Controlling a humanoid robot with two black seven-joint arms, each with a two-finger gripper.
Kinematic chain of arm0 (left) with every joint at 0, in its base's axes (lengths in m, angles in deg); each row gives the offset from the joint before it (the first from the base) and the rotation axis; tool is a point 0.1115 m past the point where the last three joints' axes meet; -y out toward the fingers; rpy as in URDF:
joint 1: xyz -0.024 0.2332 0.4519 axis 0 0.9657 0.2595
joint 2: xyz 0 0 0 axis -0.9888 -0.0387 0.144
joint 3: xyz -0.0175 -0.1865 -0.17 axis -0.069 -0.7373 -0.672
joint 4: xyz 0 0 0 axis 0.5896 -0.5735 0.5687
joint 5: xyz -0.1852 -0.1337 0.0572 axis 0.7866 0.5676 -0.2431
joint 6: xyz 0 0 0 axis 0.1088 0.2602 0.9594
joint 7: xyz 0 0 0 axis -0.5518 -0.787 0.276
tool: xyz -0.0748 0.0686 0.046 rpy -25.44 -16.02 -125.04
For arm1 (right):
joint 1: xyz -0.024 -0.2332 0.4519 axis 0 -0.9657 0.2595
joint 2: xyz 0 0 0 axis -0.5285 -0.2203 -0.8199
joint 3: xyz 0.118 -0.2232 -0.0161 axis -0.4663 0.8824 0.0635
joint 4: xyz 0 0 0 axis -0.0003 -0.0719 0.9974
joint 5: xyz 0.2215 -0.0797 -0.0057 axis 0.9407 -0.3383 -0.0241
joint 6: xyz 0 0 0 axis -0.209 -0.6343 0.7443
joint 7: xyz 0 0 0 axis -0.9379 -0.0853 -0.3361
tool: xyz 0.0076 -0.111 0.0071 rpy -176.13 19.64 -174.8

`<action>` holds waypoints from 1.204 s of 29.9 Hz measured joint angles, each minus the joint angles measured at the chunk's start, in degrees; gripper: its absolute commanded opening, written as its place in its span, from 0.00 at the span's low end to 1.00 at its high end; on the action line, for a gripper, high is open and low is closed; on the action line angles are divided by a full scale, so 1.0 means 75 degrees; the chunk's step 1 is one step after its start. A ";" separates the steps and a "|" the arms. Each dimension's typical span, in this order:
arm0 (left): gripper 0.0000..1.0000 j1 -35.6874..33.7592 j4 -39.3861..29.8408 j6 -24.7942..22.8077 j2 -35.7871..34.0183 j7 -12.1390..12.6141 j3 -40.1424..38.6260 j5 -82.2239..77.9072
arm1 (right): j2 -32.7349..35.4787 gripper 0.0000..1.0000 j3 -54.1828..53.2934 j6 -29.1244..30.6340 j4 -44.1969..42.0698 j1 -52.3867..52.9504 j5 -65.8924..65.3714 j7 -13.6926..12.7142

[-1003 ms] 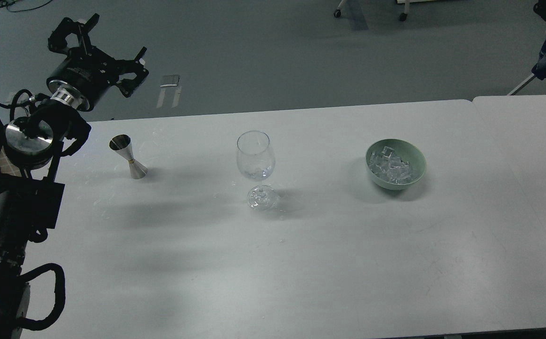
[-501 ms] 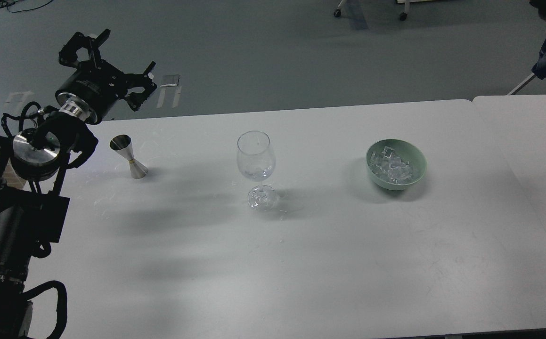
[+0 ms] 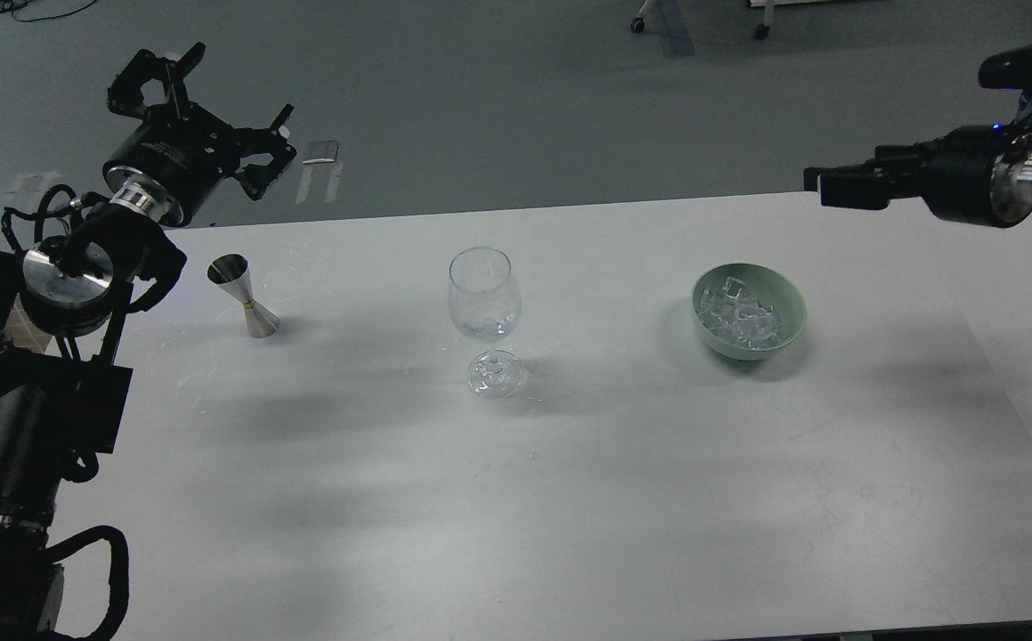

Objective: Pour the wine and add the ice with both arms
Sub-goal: 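Reach the right gripper into the green bowl of ice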

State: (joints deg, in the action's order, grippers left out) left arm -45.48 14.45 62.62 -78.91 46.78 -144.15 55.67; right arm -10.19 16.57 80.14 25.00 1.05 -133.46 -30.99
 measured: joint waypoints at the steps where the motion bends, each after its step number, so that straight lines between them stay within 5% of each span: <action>1: 0.98 0.0000 -0.0007 -0.0003 0.0002 0.0000 0.0000 -0.0003 | -0.0087 0.86 0.0051 -0.0002 -0.0014 -0.0025 -0.0030 -0.0016; 6: 0.98 0.0011 -0.0027 -0.0010 0.0004 -0.0002 -0.0002 -0.0004 | -0.0902 0.72 0.0128 -0.0025 -0.0476 -0.0252 -0.0106 -0.0422; 14: 0.98 0.0108 0.0040 -0.0011 -0.0005 -0.0026 -0.0001 0.0021 | -0.2123 0.71 0.0252 -0.0075 -0.1383 -0.0389 -0.0134 -0.0634; 36: 0.98 0.0132 0.0085 -0.0074 -0.0014 -0.0041 -0.0062 0.0031 | -0.2171 0.67 0.0866 -0.0061 -0.1419 -0.0502 -0.0135 -0.0752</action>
State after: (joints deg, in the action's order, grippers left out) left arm -44.48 15.09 62.06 -79.01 46.47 -144.61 55.90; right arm -26.47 23.07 79.69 14.36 -2.71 -134.47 -36.63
